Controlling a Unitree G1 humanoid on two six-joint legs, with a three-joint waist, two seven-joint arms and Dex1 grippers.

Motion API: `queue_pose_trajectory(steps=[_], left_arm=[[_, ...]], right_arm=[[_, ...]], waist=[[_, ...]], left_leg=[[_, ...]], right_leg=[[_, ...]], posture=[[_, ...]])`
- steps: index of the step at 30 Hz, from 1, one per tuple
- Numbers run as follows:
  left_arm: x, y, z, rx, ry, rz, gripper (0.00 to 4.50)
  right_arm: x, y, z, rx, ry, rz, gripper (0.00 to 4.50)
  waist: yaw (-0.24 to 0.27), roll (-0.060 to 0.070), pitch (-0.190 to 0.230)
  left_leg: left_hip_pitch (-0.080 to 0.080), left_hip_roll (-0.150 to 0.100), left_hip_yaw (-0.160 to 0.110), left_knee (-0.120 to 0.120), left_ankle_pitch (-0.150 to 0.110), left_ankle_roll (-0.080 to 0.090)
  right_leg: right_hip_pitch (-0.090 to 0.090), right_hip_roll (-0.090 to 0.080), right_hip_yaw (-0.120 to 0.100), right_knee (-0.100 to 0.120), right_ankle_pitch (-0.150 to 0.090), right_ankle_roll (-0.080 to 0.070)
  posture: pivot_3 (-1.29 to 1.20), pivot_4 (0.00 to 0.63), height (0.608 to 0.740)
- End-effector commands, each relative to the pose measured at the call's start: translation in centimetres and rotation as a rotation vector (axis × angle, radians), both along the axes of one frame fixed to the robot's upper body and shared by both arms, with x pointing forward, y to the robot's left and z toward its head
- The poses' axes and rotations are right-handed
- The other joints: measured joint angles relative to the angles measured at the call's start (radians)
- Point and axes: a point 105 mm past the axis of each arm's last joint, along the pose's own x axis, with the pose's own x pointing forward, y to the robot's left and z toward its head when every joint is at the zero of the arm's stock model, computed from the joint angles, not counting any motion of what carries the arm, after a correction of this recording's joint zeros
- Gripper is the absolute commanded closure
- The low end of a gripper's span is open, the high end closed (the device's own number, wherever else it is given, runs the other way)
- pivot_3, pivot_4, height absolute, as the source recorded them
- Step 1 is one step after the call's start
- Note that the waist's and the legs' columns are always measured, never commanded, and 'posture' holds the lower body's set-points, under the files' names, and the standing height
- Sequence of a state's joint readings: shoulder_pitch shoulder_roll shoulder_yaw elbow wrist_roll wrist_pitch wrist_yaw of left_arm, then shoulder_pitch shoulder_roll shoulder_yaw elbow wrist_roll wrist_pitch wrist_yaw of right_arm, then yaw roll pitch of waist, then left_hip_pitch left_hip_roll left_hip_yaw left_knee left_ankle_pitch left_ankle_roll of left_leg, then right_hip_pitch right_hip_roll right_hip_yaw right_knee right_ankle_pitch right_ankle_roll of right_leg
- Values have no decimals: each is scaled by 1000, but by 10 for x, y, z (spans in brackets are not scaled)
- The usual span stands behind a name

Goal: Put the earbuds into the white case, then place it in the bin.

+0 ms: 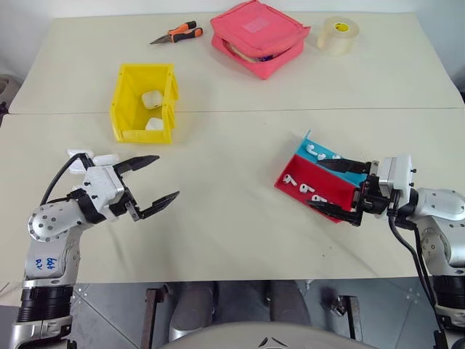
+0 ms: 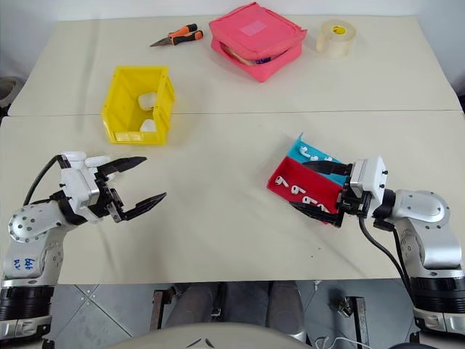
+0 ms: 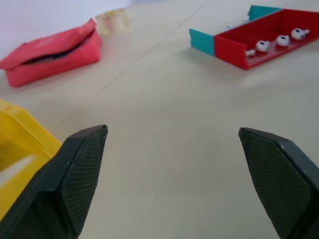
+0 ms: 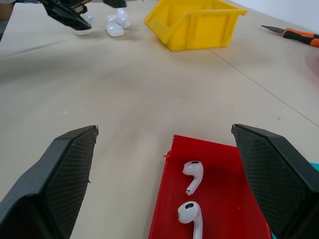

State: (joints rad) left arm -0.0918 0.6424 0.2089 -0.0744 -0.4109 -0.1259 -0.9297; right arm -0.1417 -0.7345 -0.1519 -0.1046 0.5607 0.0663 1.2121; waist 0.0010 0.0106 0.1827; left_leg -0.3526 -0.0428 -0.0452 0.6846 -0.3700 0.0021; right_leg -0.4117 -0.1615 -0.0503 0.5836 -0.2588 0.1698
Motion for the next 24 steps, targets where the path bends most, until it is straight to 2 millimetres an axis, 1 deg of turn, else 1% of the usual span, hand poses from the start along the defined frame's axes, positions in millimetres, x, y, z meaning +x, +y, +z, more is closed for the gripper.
queue_pose_trajectory(steps=[1,6,8,12,14,16,18,20,22,24], left_arm=[[-2,2,8,2,-37,26,14],[-11,18,7,-68,-20,139,14],[-20,33,7,-124,-19,248,14],[-47,57,2,-206,0,474,14],[-60,66,-1,-234,-7,583,14],[-77,70,-9,-250,9,677,14],[-94,75,-21,-264,61,766,14],[-106,84,-27,-305,95,862,14],[-114,97,-32,-348,116,982,14],[-117,101,-32,-387,122,1021,14]], right_arm=[[1,2,5,9,-31,20,0],[5,12,5,24,-51,60,0],[8,23,9,54,-81,82,0],[10,46,14,102,-144,161,0],[10,56,17,125,-164,195,0],[9,68,20,145,-176,237,0],[6,78,21,153,-188,286,0],[2,84,23,154,-199,321,0],[0,88,28,167,-208,345,0],[-1,90,31,174,-216,355,0]], waist=[[0,0,0],[-7,0,0],[-8,0,0],[-5,0,0],[0,0,0],[1,-1,0],[2,-2,-1],[4,-2,-1],[5,-2,-1],[5,-2,-1]], left_leg=[[0,0,0,0,0,0],[0,2,0,0,0,-1],[0,2,0,0,-1,-1],[1,3,-3,0,-1,-2],[1,3,-4,0,-1,-2],[0,2,-5,1,-2,-1],[0,2,-6,1,-3,-1],[0,2,-6,1,-3,-1],[0,2,-6,1,-3,-1],[0,2,-6,1,-3,-1]], right_leg=[[0,0,0,0,0,0],[-1,1,0,0,0,0],[-1,1,0,0,0,0],[-1,1,1,0,0,0],[-1,1,1,0,0,0],[-1,1,1,0,0,0],[-1,1,1,-1,0,0],[-1,1,1,-1,0,-1],[-1,1,1,-1,-1,-1],[-1,1,1,-1,-1,-1]], posture=[[0,150,740],[0,150,740],[0,150,740],[0,150,740],[0,150,740],[0,150,740],[0,150,740],[0,150,740],[0,150,740],[0,150,740]])
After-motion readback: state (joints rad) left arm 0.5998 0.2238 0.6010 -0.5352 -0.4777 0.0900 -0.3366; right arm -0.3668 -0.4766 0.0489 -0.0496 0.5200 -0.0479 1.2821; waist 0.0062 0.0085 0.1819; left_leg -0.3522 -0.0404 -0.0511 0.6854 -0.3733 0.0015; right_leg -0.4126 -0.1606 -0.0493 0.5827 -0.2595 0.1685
